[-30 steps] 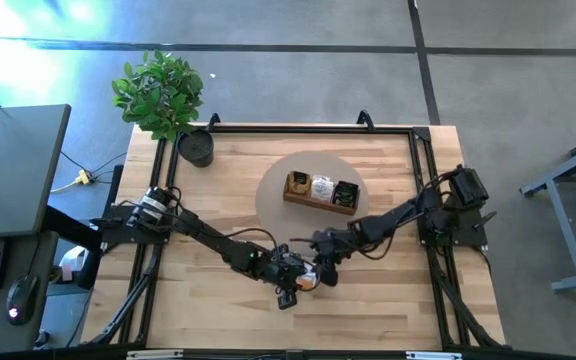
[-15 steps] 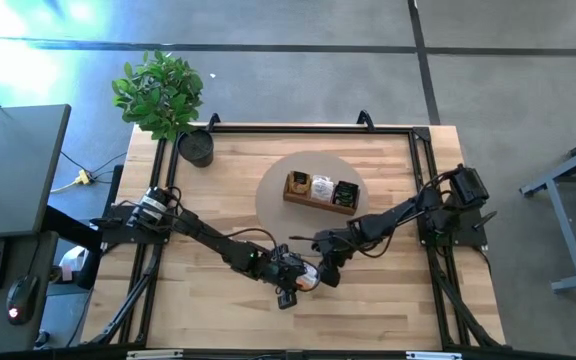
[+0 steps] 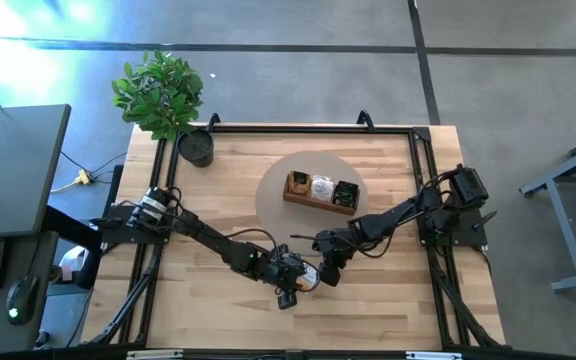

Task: Pick & Place Tea
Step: Put the white tea bag into the middle section of the wooden organizer

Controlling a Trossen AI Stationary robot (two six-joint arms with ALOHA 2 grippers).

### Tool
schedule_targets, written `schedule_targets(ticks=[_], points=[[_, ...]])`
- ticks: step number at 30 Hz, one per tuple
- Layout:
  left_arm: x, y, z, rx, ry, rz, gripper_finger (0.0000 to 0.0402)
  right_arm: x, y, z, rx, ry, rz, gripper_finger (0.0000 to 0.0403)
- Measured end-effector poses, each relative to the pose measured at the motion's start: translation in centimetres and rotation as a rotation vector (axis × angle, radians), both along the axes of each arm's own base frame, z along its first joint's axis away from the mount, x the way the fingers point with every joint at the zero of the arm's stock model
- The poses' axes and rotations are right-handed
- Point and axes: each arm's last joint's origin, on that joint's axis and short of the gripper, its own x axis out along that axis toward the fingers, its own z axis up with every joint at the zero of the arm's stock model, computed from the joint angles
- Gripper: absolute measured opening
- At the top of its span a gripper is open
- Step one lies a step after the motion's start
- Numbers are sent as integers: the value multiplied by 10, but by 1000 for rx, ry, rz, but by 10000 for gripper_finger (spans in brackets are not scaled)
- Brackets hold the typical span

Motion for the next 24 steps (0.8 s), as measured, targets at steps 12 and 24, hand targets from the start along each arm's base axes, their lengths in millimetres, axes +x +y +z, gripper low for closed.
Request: schedule_targets(ticks=[12,24], points=[[2,0,1,5,-36,19,179,7,1,4,2,-78,-107,165],[3,0,1,5,-40,18,179,9,-1,5,-67,-127,-106,156]])
